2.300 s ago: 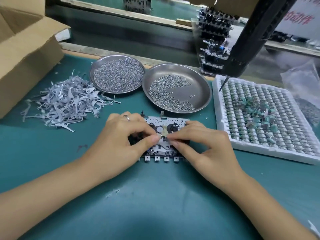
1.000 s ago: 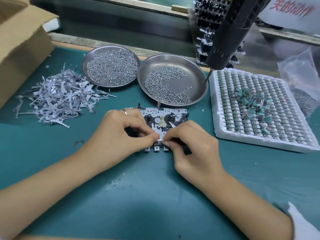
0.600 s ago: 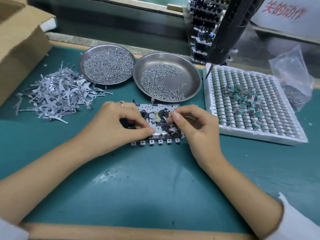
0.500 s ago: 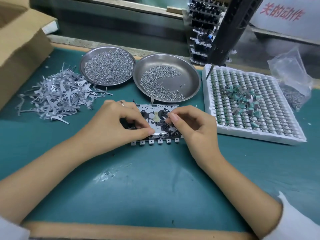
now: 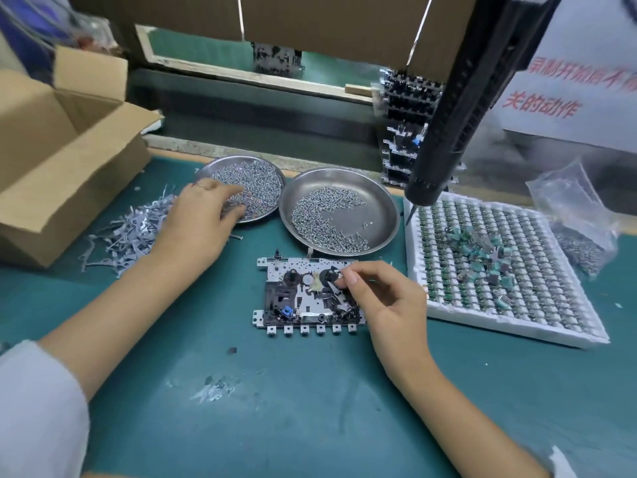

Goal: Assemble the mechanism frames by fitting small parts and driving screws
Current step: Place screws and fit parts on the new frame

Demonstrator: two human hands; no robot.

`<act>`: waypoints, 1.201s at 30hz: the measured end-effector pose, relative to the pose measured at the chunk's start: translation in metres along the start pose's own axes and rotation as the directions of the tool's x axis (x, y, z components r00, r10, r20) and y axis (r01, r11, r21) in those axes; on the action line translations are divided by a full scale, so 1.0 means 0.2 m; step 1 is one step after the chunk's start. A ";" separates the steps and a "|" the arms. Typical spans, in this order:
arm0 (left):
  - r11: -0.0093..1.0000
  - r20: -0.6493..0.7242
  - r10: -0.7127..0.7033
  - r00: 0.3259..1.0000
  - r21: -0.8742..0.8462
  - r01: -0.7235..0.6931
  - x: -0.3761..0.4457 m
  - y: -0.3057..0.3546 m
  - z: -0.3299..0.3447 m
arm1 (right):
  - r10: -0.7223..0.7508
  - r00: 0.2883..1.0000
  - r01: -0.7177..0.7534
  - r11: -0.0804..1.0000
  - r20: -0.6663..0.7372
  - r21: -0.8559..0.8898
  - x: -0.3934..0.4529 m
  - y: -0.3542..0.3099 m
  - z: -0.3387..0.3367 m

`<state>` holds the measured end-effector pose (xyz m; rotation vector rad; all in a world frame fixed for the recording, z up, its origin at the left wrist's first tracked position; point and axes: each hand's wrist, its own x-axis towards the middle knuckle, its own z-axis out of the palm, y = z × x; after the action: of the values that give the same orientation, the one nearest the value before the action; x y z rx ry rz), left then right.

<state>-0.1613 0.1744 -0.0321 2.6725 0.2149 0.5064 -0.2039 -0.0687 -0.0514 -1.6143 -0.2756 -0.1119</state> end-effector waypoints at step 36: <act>0.985 -0.288 0.119 0.950 0.154 -0.077 -0.04 0.02 0.10 | -0.281 0.956 0.281 0.792 0.085 -0.543 0.21 -0.06 -0.02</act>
<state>-0.1618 0.1613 -0.0497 2.7433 0.2103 0.9603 -0.1666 -0.0670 -0.0302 -2.1398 -0.5202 -0.4578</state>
